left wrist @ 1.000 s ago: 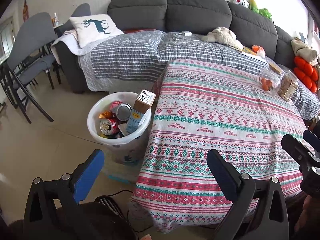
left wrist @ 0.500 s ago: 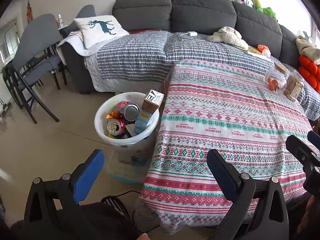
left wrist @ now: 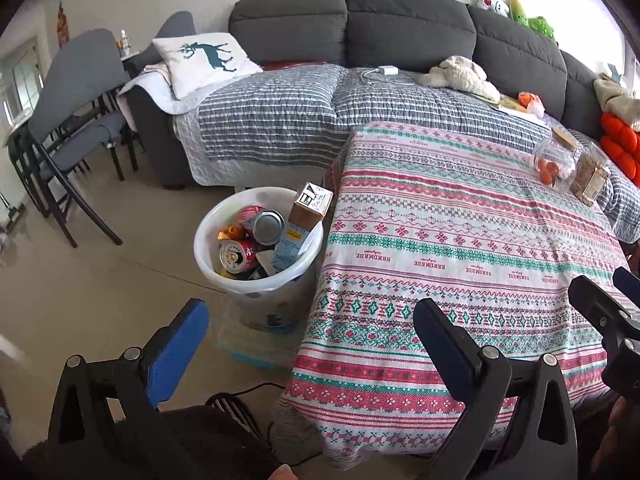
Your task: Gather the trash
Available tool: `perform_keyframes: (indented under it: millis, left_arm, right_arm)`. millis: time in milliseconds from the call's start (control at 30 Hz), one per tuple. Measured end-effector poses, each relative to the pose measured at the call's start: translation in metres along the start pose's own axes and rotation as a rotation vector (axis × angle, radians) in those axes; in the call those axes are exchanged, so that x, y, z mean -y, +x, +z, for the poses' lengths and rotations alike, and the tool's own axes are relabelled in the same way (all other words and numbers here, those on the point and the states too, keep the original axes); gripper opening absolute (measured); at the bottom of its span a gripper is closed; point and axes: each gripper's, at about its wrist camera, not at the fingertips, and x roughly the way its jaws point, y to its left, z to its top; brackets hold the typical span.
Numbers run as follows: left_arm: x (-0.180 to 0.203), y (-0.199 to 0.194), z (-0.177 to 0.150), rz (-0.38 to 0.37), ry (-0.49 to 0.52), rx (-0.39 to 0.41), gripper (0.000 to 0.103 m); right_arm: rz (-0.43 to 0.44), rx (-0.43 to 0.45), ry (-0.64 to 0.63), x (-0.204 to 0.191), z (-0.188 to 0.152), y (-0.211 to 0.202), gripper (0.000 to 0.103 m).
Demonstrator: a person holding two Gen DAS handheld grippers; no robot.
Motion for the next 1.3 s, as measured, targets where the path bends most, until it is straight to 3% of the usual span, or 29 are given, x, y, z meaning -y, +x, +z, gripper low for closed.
perform_keyframes:
  millis: [1300]
  left_arm:
    - [0.0005, -0.0093, -0.0005, 0.013, 0.001, 0.029, 0.103]
  right_arm:
    - [-0.016, 0.019, 0.000, -0.0073, -0.0015, 0.0002, 0.103]
